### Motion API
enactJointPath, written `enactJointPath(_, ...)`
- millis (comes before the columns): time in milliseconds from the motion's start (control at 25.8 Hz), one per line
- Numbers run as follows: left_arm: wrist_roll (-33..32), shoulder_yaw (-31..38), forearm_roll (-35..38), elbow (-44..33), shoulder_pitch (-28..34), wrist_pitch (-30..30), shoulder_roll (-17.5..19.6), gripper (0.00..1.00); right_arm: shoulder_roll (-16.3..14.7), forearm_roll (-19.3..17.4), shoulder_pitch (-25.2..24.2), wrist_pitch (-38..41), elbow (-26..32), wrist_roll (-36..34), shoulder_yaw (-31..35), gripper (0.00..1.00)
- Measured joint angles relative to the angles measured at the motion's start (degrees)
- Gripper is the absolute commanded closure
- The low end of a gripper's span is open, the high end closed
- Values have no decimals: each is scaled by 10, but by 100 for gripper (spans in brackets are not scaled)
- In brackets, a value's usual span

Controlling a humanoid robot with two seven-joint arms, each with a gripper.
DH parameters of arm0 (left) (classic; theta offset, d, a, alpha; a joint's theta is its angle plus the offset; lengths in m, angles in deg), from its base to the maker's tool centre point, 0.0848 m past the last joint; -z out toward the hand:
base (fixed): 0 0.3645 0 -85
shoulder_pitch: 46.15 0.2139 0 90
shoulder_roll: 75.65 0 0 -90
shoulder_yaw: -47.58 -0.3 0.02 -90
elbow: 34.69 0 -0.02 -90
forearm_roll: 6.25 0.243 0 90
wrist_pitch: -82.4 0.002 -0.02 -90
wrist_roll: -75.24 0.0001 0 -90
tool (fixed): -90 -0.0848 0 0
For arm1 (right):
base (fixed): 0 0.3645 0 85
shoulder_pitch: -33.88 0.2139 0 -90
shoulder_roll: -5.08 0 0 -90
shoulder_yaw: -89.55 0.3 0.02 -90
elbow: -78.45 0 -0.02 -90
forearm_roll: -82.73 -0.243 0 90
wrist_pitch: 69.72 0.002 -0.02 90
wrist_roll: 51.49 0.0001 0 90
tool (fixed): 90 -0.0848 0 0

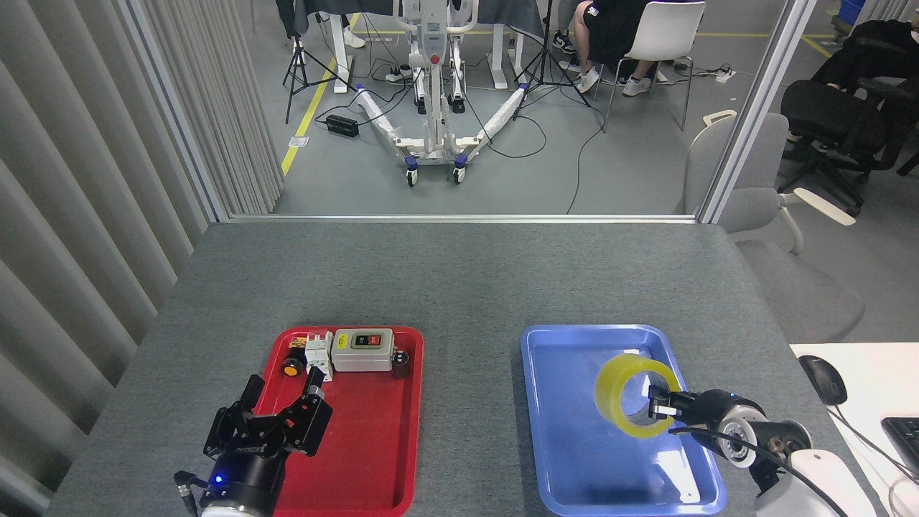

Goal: Place and move tape with both arms
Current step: 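Move the tape over the blue tray with the right gripper, then lower the tape into the blue tray and open the right gripper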

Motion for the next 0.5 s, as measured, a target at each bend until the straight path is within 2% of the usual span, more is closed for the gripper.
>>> enactJointPath(194,10,-96,132,12,8,116,1,0,-34,-90,81,-79,-68,23,-107,74)
enactJointPath(349,7,-129,164,23,11,143,3,0,-40,-143,150,-101,-144,27,-183,74)
enactJointPath(504,6,-136,170,26,13,148,3,0,-35,-160,182,-105,-193,28,-221,72)
